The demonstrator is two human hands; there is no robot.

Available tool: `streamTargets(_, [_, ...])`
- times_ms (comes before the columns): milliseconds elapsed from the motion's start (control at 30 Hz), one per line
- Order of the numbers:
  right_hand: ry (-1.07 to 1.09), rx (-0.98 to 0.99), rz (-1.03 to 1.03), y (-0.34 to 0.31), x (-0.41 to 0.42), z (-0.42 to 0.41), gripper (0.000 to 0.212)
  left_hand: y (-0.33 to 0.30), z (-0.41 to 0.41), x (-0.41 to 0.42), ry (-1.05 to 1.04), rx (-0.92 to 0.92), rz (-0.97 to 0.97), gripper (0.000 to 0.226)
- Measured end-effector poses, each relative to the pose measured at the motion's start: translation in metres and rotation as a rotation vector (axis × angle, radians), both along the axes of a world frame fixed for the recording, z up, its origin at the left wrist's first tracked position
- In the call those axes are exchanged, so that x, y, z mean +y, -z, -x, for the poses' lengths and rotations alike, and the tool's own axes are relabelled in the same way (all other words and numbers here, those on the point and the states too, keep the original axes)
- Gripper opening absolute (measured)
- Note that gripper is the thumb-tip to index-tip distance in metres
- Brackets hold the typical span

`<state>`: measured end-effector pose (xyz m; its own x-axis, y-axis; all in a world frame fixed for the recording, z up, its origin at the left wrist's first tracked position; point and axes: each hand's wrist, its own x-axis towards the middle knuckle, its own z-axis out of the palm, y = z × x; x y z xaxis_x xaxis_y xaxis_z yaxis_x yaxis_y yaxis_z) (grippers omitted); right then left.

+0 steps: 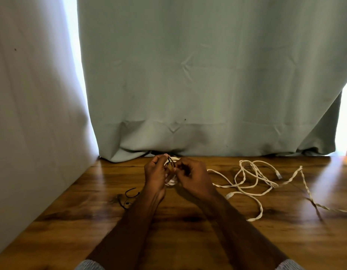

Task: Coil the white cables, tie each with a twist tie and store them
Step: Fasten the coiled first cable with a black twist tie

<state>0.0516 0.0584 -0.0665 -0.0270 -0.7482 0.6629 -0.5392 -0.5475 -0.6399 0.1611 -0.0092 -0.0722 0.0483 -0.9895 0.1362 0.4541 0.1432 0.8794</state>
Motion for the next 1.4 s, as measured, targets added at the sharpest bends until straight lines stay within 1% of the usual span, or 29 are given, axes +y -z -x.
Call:
streamTargets(67, [0.062,0.139,0.003,0.006,-0.003,0.003,0.014,0.0,0.0,0.001,0.013,-0.002,0.005,0.011])
streamTargets(133, [0.07,0.207,0.051,0.007,-0.005,0.006,0.015,0.0,0.001,0.003,0.024,-0.003,0.02,0.01])
streamTargets(200, [0.118,0.314,0.142,0.005,-0.006,0.006,0.016,-0.002,0.002,0.005,0.025,0.011,0.023,0.011])
streamTargets(267, [0.23,0.44,0.264,0.003,-0.008,0.005,0.017,-0.003,0.004,0.006,0.042,0.028,0.026,0.011])
streamTargets(300, [0.276,0.473,0.321,0.002,-0.009,0.005,0.016,-0.003,0.005,0.007,0.053,0.028,0.026,0.011])
streamTargets(400, [0.346,0.463,0.415,0.0,-0.01,0.007,0.017,-0.003,0.007,0.009,0.078,0.016,0.018,0.008])
streamTargets(533, [0.349,0.465,0.401,0.001,-0.011,0.012,0.015,-0.003,0.009,0.013,0.096,0.017,0.006,0.011])
streamTargets(600, [0.356,0.415,0.366,0.0,-0.011,0.012,0.012,-0.003,0.011,0.014,0.106,0.024,0.009,0.013])
streamTargets(700, [0.361,0.269,0.27,-0.003,-0.01,0.013,0.024,-0.002,0.012,0.014,0.122,0.022,0.029,0.014])
streamTargets(767, [0.32,0.179,0.168,-0.002,-0.007,0.014,0.027,-0.003,0.012,0.016,0.149,0.021,0.045,0.014])
streamTargets(800, [0.253,0.098,0.095,-0.003,-0.003,0.014,0.026,-0.003,0.012,0.016,0.167,0.023,0.052,0.015])
streamTargets(867, [0.055,-0.126,-0.052,-0.007,0.002,0.015,0.029,-0.003,0.011,0.017,0.206,0.017,0.074,0.017])
streamTargets(900, [-0.021,-0.207,-0.099,-0.009,0.002,0.015,0.032,-0.003,0.011,0.017,0.219,0.012,0.083,0.018])
streamTargets(933, [-0.055,-0.247,-0.12,-0.009,0.001,0.017,0.034,-0.004,0.011,0.017,0.228,0.006,0.088,0.018])
streamTargets(1000, [-0.071,-0.261,-0.116,-0.01,-0.002,0.018,0.036,-0.004,0.011,0.018,0.234,-0.005,0.098,0.02])
streamTargets(1067, [-0.049,-0.206,-0.107,-0.011,-0.007,0.021,0.036,-0.004,0.01,0.018,0.231,-0.014,0.104,0.024])
streamTargets(1133, [-0.067,-0.15,-0.166,-0.017,-0.007,0.026,0.038,-0.005,0.006,0.019,0.216,-0.03,0.095,0.027])
streamTargets(1167, [-0.111,-0.157,-0.226,-0.022,-0.006,0.031,0.039,-0.005,0.005,0.019,0.212,-0.039,0.092,0.025])
streamTargets(1233, [-0.191,-0.246,-0.333,-0.03,-0.005,0.039,0.035,-0.006,0.003,0.02,0.224,-0.052,0.098,0.024])
streamTargets(1333, [-0.127,-0.338,-0.345,-0.031,-0.004,0.038,0.021,-0.006,0.006,0.022,0.259,-0.086,0.118,0.03])
streamTargets(1400, [-0.086,-0.432,-0.337,-0.03,-0.006,0.036,0.018,-0.004,0.008,0.025,0.301,-0.126,0.134,0.029])
